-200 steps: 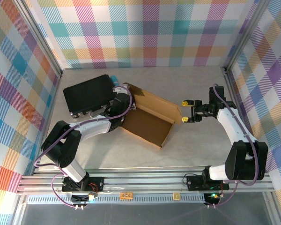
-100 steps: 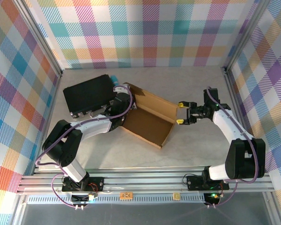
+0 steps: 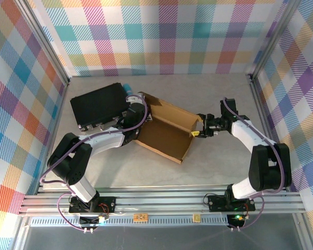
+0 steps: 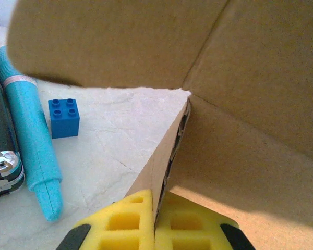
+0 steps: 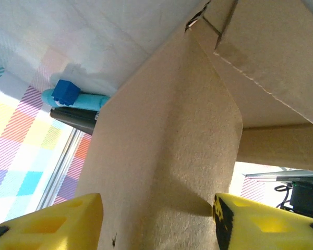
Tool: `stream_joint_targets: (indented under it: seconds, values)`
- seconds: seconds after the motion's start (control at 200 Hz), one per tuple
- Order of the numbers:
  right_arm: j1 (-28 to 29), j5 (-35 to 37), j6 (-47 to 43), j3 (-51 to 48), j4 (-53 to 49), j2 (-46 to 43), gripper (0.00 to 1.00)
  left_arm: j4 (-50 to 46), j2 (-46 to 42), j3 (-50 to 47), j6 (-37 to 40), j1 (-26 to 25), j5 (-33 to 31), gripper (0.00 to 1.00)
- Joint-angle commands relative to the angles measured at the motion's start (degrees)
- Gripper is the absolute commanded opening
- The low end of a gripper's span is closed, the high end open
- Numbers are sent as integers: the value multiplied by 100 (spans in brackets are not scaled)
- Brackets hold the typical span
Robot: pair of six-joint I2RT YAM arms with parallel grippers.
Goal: Fold the paper box
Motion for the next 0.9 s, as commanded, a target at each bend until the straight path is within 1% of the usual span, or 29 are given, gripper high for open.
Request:
stream_joint_targets:
  seconds: [0.0,0.1,0.23,0.33,0.355,0.395,0.405,0.435,0.485,0.59,0.67,0.805,0.895]
  values:
    - [53,108,98,288,144,124,52,-1,-10,42,-139,-59,165,0]
    - [53,187,-374,504,-208,228,49,-32,-77,-25,-195,-59,287,0]
    - [68,388,-1283,761,-850,296,44,-167,-191,-147,-493,-49,524,0]
    - [113,544,-1847,731,-963,263,41,-199,-355,-280,-786,-50,688,0]
    - [122,600,-1974,703,-991,249,40,-216,-412,-317,-873,-39,741,5]
    - [138,662,-2137,646,-971,219,39,-239,-499,-360,-990,-42,845,17]
    - [140,683,-2168,631,-965,209,39,-255,-521,-367,-1038,-42,875,17]
    - [149,722,-2260,581,-941,187,37,-334,-599,-382,-1157,-42,941,26]
    - [162,813,-2383,489,-882,149,34,-474,-728,-420,-1389,-42,1077,32]
    - [179,930,-2460,335,-660,119,30,-475,-953,-618,-1900,-42,1406,38]
    - [231,1012,-2553,350,-629,175,28,-409,-1067,-767,-2272,-37,1574,39]
    - [298,1160,-2878,500,-806,305,27,-506,-1339,-940,-2787,-40,1699,44]
    - [338,1250,-3055,566,-910,364,27,-795,-1608,-998,-2974,-33,1815,48]
